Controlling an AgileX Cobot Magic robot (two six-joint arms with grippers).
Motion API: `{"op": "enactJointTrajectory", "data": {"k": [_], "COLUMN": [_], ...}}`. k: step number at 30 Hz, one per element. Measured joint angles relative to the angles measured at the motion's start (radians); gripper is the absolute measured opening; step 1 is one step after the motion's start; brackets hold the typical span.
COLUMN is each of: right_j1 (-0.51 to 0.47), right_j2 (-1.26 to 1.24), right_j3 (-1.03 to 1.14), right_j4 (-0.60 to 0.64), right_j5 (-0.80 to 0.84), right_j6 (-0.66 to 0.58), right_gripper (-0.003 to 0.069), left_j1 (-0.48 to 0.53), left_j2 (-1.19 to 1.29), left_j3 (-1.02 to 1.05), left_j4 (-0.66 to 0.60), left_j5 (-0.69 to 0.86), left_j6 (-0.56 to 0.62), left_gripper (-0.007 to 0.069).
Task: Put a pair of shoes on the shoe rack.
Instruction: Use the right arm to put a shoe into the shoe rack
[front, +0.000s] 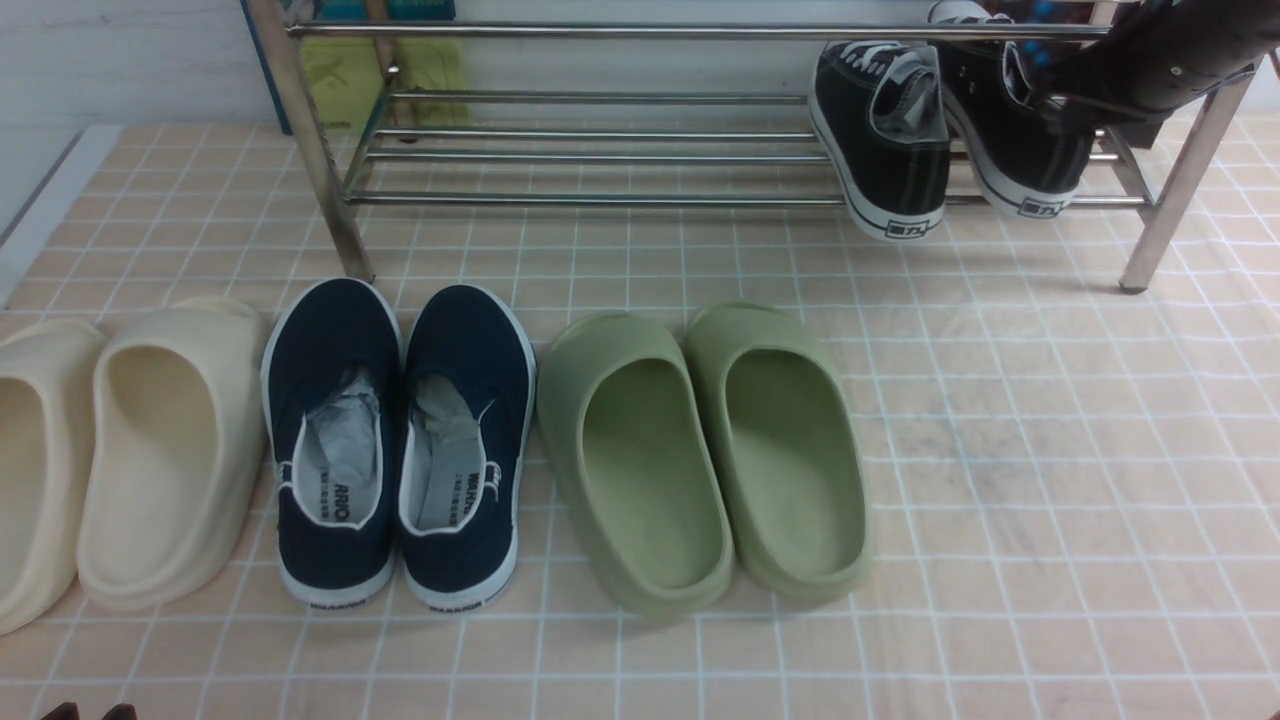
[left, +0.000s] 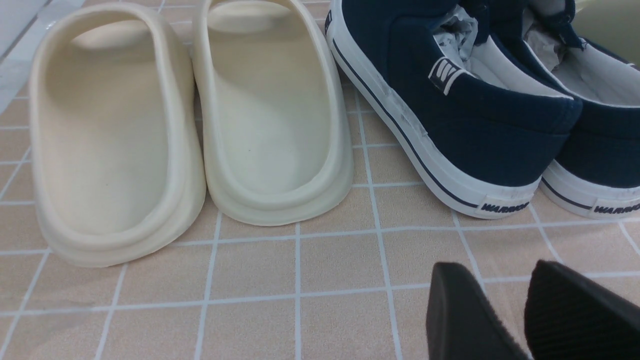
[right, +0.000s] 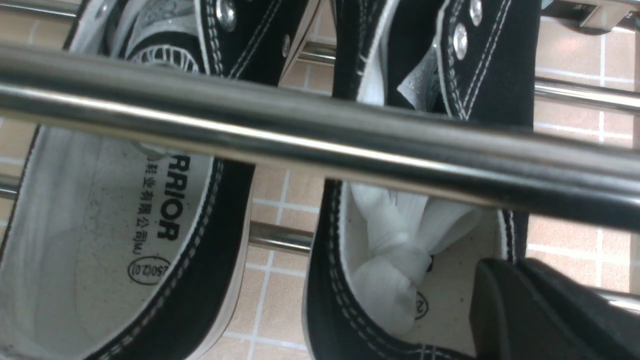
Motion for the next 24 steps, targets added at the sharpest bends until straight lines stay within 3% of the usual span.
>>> {"op": "enactJointTrajectory", "data": {"k": [4, 9, 13, 17, 20, 21, 24], "right_j1": [0.015, 0.042, 0.055, 0.086, 0.110, 0.124, 0.136], "right_j2": [0.000, -0.007, -0.048, -0.106, -0.123, -0.120, -0.102], "right_j3": [-0.001, -0.004, -0.004, -0.006, -0.007, -0.001, 0.022], "right_j4": [-0.007, -0.006, 0.004, 0.018, 0.034, 0.043, 0.047], "right_j5": [0.010, 0.009, 0.015, 0.048, 0.114, 0.161, 0.182], "right_j6": [0.000, 0.000, 0.000, -0.012, -0.021, -0.023, -0.035], "right_gripper": [0.0137, 0.0358, 0.0408, 0.0335, 0.0226, 0.0138, 0.0036], "left_j1": [0.000, 0.000, 0.000, 0.000, 0.000, 0.000, 0.000], "left_j2": [0.000, 0.000, 0.000, 0.000, 0.000, 0.000, 0.000], "left_j3": [0.000, 0.000, 0.000, 0.000, 0.000, 0.000, 0.000], "left_j4": [0.000, 0.000, 0.000, 0.000, 0.000, 0.000, 0.000], "left_j5": [0.000, 0.000, 0.000, 0.000, 0.000, 0.000, 0.000], "left_j6": [0.000, 0.000, 0.000, 0.000, 0.000, 0.000, 0.000], "left_gripper": [0.0239, 0.0239, 0.0239, 0.0239, 0.0239, 0.0239, 0.0239]}}
